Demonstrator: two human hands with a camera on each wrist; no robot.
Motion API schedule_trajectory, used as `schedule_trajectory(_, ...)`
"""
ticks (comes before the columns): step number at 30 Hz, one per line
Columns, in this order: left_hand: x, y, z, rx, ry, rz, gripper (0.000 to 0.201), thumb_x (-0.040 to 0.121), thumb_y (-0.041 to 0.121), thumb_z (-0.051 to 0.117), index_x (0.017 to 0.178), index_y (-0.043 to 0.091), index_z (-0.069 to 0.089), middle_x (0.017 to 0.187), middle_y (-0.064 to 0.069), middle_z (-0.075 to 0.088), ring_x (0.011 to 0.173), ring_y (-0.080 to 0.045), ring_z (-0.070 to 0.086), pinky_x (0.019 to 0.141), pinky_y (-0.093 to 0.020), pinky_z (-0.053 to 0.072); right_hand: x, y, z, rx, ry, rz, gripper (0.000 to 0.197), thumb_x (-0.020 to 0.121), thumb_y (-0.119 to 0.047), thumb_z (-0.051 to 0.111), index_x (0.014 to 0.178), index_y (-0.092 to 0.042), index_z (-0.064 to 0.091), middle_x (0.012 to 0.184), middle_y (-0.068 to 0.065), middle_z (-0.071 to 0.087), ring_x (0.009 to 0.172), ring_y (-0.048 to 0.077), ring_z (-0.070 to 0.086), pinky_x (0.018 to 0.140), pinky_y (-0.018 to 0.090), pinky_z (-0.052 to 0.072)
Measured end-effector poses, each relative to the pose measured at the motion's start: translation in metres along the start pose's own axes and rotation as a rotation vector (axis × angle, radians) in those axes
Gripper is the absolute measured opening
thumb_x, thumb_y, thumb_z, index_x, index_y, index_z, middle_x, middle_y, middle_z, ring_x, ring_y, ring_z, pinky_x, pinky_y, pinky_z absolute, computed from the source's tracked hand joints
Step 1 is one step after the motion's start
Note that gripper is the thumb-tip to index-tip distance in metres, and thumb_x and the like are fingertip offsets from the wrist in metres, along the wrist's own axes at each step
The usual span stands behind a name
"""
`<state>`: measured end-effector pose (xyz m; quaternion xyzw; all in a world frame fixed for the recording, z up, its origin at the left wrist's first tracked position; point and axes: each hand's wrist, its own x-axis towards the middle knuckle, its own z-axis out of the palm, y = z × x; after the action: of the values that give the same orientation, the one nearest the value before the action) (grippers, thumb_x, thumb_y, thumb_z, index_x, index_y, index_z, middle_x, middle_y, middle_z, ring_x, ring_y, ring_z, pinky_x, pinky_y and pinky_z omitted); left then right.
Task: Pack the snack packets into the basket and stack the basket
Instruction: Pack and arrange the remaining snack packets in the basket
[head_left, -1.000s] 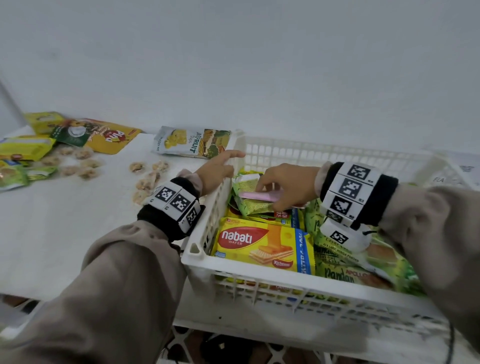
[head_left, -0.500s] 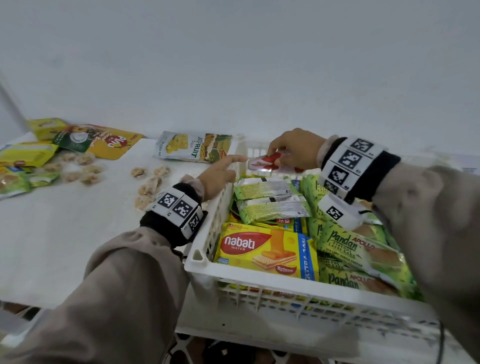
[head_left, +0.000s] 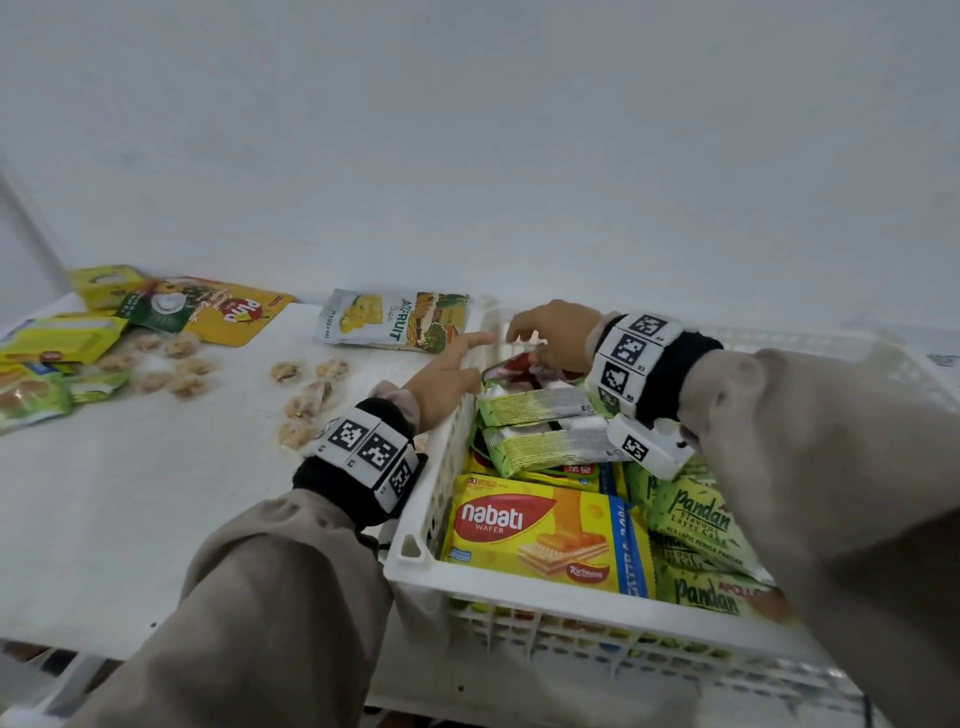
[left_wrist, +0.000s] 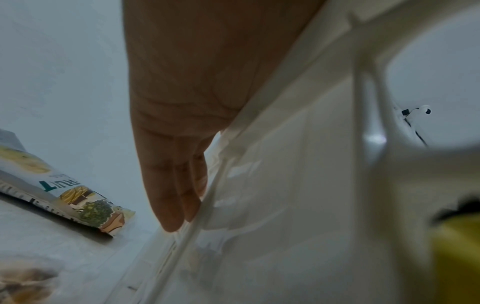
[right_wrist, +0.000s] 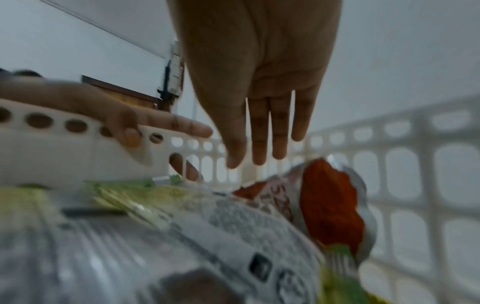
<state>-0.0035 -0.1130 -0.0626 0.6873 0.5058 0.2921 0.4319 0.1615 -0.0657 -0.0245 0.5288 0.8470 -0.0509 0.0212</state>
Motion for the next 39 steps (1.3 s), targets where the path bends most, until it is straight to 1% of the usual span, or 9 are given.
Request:
schedule_trajectory(4, 0.001, -0.001, 0.0, -0.018, 0.012, 0.0, 0.056, 0.085, -0.01, 0.037, 0.134, 0.017, 0.037, 0.149, -0.01, 0.026, 0.136, -0.023, 0.025, 0.11, -0.034, 0.023, -0.016, -0.004, -0.003, -0.002, -0.217, -0.121, 0.038, 0.086, -0.035, 0.062, 0.12, -0.017, 0.06, 0.121, 0.0, 0.057, 0.109, 0.016, 0.053, 0.094, 0.026, 0.04)
schedule_trajectory(9, 0.002, 0.0, 0.0, -0.02, 0.002, 0.002, 0.054, 0.086, -0.01, 0.036, 0.134, 0.016, 0.037, 0.148, -0.009, 0.028, 0.129, -0.015, 0.027, 0.107, -0.03, 0.023, -0.025, -0.003, 0.01, 0.079, -0.355, -0.157, 0.078, 0.083, -0.039, 0.065, 0.145, -0.019, 0.024, 0.147, 0.001, 0.033, 0.131, 0.019, 0.038, 0.105, 0.027, 0.03)
schedule_trajectory(14, 0.002, 0.001, 0.0, 0.002, 0.003, 0.008, 0.054, 0.085, -0.01, 0.036, 0.134, 0.014, 0.038, 0.148, -0.01, 0.028, 0.13, -0.016, 0.028, 0.104, -0.029, 0.024, -0.019, -0.009, 0.013, 0.039, -0.383, -0.151, 0.06, 0.079, -0.036, 0.07, 0.128, -0.008, 0.048, 0.122, 0.01, 0.047, 0.105, 0.019, 0.045, 0.086, 0.024, 0.036)
schedule_trajectory(18, 0.002, 0.0, 0.0, 0.005, 0.006, 0.011, 0.054, 0.086, -0.01, 0.037, 0.134, 0.015, 0.038, 0.145, -0.01, 0.031, 0.12, -0.012, 0.031, 0.102, -0.029, 0.026, -0.022, -0.012, 0.004, 0.01, -0.243, -0.161, 0.033, 0.092, -0.014, 0.052, 0.124, -0.007, 0.055, 0.121, 0.012, 0.056, 0.108, 0.024, 0.052, 0.089, 0.026, 0.038)
schedule_trajectory(23, 0.001, 0.0, 0.0, -0.013, -0.008, 0.008, 0.053, 0.085, -0.01, 0.037, 0.132, 0.015, 0.039, 0.148, -0.01, 0.027, 0.135, -0.022, 0.025, 0.105, -0.03, 0.022, -0.032, 0.012, -0.028, 0.176, 0.06, -0.093, 0.027, 0.092, -0.004, 0.047, 0.118, -0.005, 0.055, 0.101, 0.0, 0.051, 0.091, 0.015, 0.047, 0.078, 0.023, 0.034)
schedule_trajectory(27, 0.001, 0.001, 0.0, -0.002, -0.009, -0.001, 0.054, 0.085, -0.01, 0.036, 0.133, 0.015, 0.039, 0.149, -0.01, 0.026, 0.135, -0.02, 0.024, 0.099, -0.024, 0.02, -0.048, 0.038, -0.04, 0.652, 0.167, 0.044, 0.011, 0.091, 0.003, 0.05, 0.091, -0.008, 0.053, 0.081, 0.004, 0.06, 0.069, 0.012, 0.059, 0.058, 0.019, 0.053)
schedule_trajectory(31, -0.001, 0.004, 0.0, 0.024, -0.004, 0.001, 0.053, 0.086, -0.009, 0.036, 0.134, 0.015, 0.038, 0.148, -0.01, 0.028, 0.124, -0.015, 0.029, 0.096, -0.023, 0.021, -0.065, 0.059, -0.046, 0.911, 0.193, 0.105, 0.021, 0.091, 0.002, 0.051, 0.08, -0.016, 0.055, 0.067, -0.005, 0.068, 0.057, 0.002, 0.065, 0.06, 0.02, 0.056)
schedule_trajectory(35, -0.002, 0.006, 0.001, 0.046, -0.001, -0.005, 0.052, 0.087, -0.009, 0.035, 0.133, 0.015, 0.038, 0.147, -0.011, 0.027, 0.122, -0.019, 0.032, 0.099, -0.03, 0.027, -0.079, 0.071, -0.051, 0.928, 0.209, 0.079, 0.024, 0.093, 0.001, 0.047, 0.085, -0.019, 0.057, 0.08, 0.006, 0.064, 0.061, 0.003, 0.064, 0.074, 0.026, 0.053)
schedule_trajectory(39, -0.003, 0.006, 0.002, 0.052, 0.005, -0.018, 0.053, 0.086, -0.009, 0.035, 0.133, 0.015, 0.038, 0.148, -0.01, 0.026, 0.131, -0.023, 0.028, 0.1, -0.028, 0.025, -0.089, 0.077, -0.057, 0.663, 0.214, 0.037, 0.033, 0.094, 0.005, 0.038, 0.093, -0.018, 0.06, 0.076, 0.009, 0.061, 0.069, 0.013, 0.059, 0.066, 0.019, 0.048)
